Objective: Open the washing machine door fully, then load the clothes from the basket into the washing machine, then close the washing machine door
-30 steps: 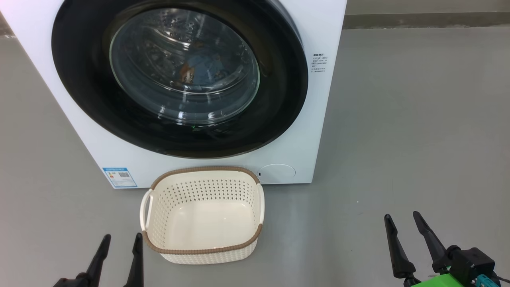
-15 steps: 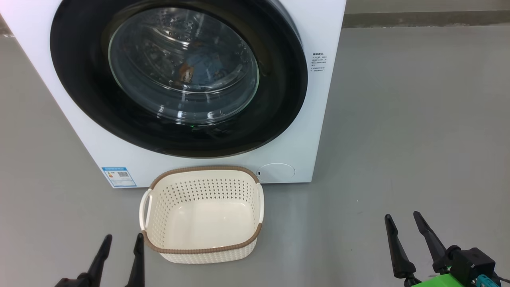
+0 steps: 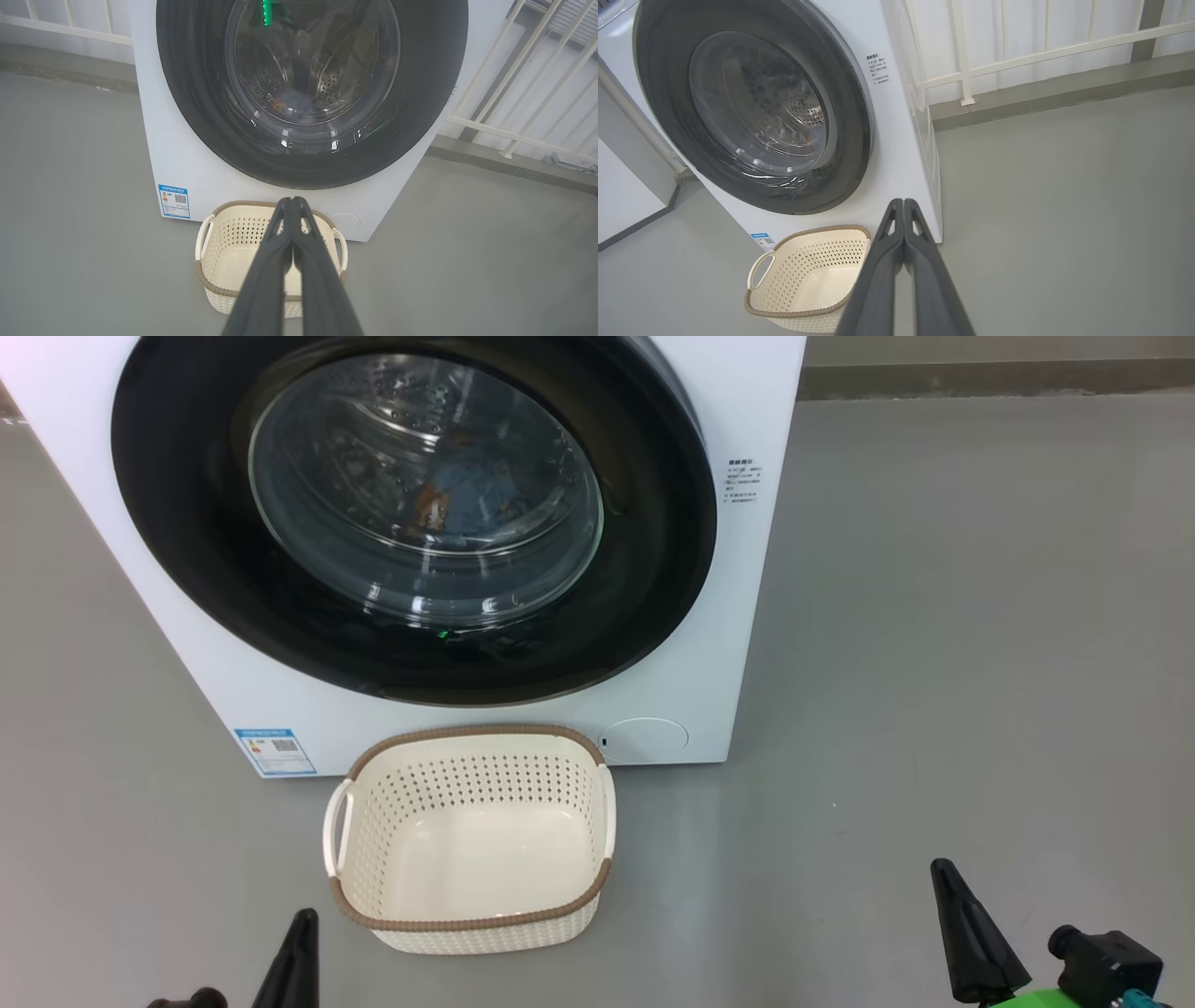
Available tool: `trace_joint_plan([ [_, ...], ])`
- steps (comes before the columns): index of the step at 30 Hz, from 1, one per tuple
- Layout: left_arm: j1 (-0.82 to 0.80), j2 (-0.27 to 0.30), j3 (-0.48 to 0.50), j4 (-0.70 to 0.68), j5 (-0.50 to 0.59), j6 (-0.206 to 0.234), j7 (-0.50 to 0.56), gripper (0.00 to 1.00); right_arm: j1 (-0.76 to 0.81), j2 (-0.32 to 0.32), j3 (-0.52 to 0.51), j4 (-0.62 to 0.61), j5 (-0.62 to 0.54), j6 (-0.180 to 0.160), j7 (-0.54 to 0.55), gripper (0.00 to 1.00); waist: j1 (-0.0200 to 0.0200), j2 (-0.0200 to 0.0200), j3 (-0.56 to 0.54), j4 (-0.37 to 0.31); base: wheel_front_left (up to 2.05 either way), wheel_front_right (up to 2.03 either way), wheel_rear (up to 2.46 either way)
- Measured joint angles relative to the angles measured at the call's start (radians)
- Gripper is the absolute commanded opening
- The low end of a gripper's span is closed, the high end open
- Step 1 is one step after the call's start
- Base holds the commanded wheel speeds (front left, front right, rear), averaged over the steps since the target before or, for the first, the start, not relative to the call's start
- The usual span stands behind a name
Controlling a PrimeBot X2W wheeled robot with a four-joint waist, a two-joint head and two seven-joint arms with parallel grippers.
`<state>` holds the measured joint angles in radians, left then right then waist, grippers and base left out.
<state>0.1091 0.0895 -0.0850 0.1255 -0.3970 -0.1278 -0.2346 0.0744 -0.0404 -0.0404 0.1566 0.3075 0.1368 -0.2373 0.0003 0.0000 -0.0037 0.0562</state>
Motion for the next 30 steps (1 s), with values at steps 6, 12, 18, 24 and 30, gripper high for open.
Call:
trace_joint_plan([
  [6, -0.001, 0.000, 0.003, 0.008, -0.065, 0.000, 0.016, 0.00, 0.000, -0.001, 0.000, 0.007, 0.069, 0.000, 0.017, 0.00, -0.0001, 0.0000, 0.002, -0.003, 0.00, 0.00, 0.00],
  [12, -0.006, 0.000, 0.008, 0.017, -0.130, 0.000, 0.033, 0.00, -0.001, -0.002, -0.001, 0.013, 0.137, 0.000, 0.034, 0.00, -0.0001, 0.0000, 0.002, -0.006, 0.00, 0.00, 0.00],
  [18, -0.007, 0.000, 0.013, 0.026, -0.194, 0.000, 0.043, 0.00, -0.005, -0.003, -0.002, 0.018, 0.204, 0.000, 0.044, 0.00, -0.0001, 0.0000, 0.002, -0.009, 0.00, 0.00, 0.00],
  [24, -0.014, 0.000, 0.020, 0.032, -0.257, 0.000, 0.060, 0.00, -0.014, -0.006, -0.004, 0.023, 0.270, 0.000, 0.062, 0.00, -0.0001, 0.0000, 0.003, -0.012, 0.00, 0.00, 0.00],
  [30, -0.028, -0.001, 0.026, 0.037, -0.321, 0.000, 0.078, 0.00, -0.014, -0.007, -0.006, 0.028, 0.335, 0.000, 0.078, 0.00, -0.0002, 0.0000, 0.003, -0.014, 0.00, 0.00, 0.00],
])
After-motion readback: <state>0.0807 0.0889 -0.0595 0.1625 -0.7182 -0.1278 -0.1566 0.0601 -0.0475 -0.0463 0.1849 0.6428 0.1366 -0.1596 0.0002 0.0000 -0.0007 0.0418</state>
